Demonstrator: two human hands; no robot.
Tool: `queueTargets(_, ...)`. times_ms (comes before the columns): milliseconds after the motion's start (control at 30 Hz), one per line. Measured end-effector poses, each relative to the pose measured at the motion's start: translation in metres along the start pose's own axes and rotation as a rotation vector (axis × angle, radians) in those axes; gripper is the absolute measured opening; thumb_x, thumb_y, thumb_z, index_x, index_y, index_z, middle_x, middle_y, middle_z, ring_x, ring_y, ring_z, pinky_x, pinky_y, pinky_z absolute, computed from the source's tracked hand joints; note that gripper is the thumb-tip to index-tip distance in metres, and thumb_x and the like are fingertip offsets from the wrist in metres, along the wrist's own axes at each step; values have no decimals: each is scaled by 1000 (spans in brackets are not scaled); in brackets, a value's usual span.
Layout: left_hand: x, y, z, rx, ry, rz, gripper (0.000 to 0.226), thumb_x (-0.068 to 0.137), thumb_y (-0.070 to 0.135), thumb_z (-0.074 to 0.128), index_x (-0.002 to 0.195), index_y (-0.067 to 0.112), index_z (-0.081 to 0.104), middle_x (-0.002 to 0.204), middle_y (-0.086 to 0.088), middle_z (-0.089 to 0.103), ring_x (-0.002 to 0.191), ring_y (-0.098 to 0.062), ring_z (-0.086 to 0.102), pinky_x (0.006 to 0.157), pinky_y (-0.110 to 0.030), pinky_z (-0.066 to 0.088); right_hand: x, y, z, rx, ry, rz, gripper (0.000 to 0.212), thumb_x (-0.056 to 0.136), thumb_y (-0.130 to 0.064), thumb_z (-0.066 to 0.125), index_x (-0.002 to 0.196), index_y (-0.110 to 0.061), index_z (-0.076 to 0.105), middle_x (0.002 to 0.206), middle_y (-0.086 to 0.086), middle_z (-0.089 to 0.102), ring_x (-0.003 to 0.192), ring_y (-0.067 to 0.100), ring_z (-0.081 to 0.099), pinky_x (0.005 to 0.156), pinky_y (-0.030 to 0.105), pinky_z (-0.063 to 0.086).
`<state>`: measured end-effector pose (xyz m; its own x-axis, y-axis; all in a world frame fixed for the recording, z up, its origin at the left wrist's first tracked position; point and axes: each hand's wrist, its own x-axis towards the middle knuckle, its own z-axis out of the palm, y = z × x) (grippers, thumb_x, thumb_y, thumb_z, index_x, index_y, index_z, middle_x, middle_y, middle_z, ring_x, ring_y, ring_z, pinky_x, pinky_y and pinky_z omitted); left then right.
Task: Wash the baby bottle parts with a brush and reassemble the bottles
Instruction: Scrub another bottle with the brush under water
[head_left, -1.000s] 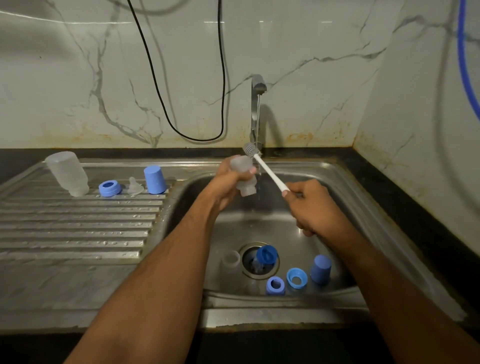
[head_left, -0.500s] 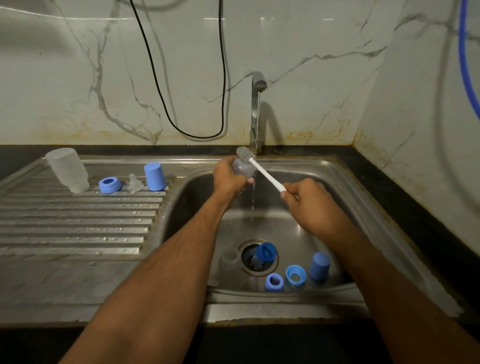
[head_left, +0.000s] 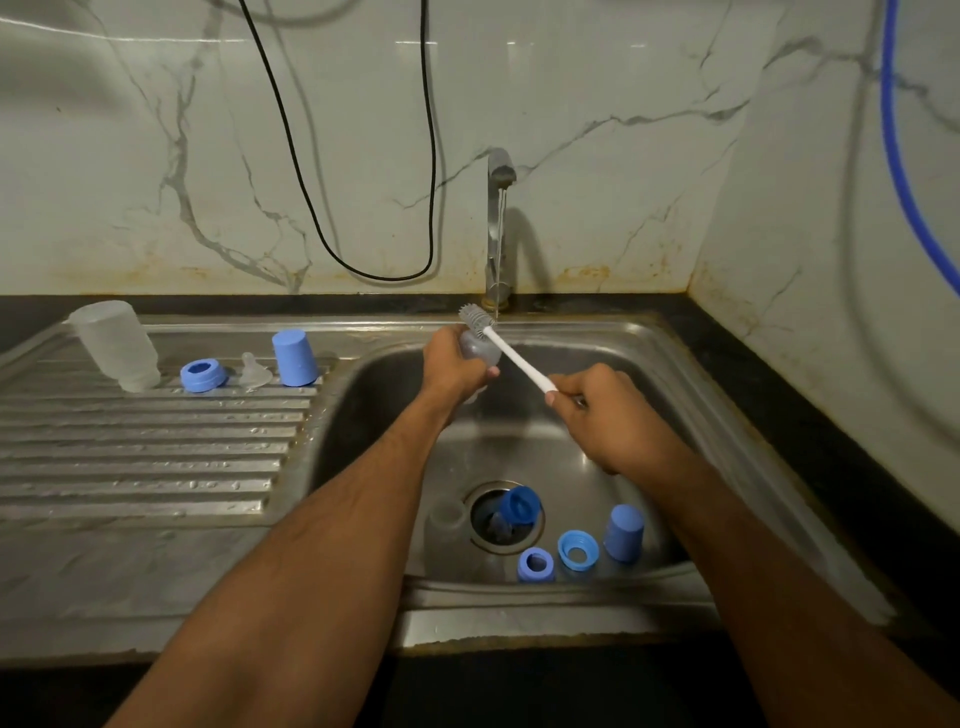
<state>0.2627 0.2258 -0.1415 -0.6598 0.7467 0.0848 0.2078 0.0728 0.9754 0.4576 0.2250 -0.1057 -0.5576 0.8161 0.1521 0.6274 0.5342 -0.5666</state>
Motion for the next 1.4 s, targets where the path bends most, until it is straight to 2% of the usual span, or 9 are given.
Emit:
queueTargets(100, 7, -8, -5, -3, 49, -33, 56, 82, -9, 71, 131, 10, 52, 119, -1, 55, 112, -19, 59, 92, -30, 56, -3, 0, 2, 148, -87, 36, 35, 105, -28, 52, 140, -24, 58, 73, -2, 55, 55, 8, 48, 44, 20, 38)
queueTargets(167, 10, -13, -10, 1, 84, -68, 49, 81, -8, 72, 119, 14, 52, 117, -5, 56, 117, -26, 58, 99, -41, 54, -4, 3, -1, 197, -145, 66, 35, 105, -28, 52, 139, -25, 58, 72, 2, 56, 53, 11, 46, 42, 23, 40)
queueTargets(267, 11, -15, -7, -11, 68, -70, 61, 82, -6, 74, 135, 9, 48, 128, -7, 54, 120, -26, 56, 97, -38, 55, -4, 9, -15, 308, -186, 142, 29, 105, -27, 52, 132, -26, 63, 70, 7, 52, 50, 13, 41, 40, 23, 35)
queueTargets(433, 9, -18, 6, 37, 26, 9, 57, 84, 8, 78, 133, 13, 50, 125, -5, 58, 103, -16, 58, 64, -16, 47, 2, 30, -31, 366, -130, 237, 24, 103, -30, 56, 124, -29, 66, 63, 4, 55, 41, 7, 43, 36, 20, 35)
queueTargets(633, 7, -18, 20, 157, 40, 75, 60, 78, 5, 81, 131, 12, 54, 120, -5, 57, 107, -18, 56, 74, -20, 53, 9, 46, -29, 428, -34, 287, 21, 104, -27, 55, 122, -29, 65, 60, 5, 54, 40, 8, 42, 36, 21, 34)
queueTargets(767, 9, -20, 19, 190, 83, 125, 62, 74, 12, 87, 129, 12, 57, 130, -9, 61, 118, -24, 57, 95, -33, 53, 9, 44, -22, 425, 46, 229, 15, 104, -24, 54, 110, -34, 63, 66, 10, 55, 47, 14, 45, 39, 25, 37)
queueTargets(1100, 10, -20, 21, 210, 76, 183, 71, 74, 13, 87, 135, 12, 53, 135, -9, 58, 125, -26, 54, 103, -43, 52, 17, 52, -12, 381, 116, 227, 19, 104, -25, 54, 116, -31, 67, 65, 11, 57, 50, 18, 47, 41, 27, 41)
queueTargets(1200, 10, -19, 20, 182, 107, 158, 66, 76, 14, 85, 134, 13, 53, 134, -8, 57, 124, -25, 54, 101, -40, 52, 19, 54, -9, 367, 106, 245, 24, 104, -25, 54, 123, -23, 68, 64, 10, 56, 48, 16, 46, 38, 24, 39)
queueTargets(1400, 9, -18, 19, 73, 137, 60, 64, 80, 25, 84, 133, 12, 50, 129, -7, 55, 111, -19, 56, 77, -24, 53, 19, 54, -7, 355, 105, 238, 25, 104, -25, 53, 125, -23, 67, 66, 11, 56, 51, 18, 47, 41, 27, 40)
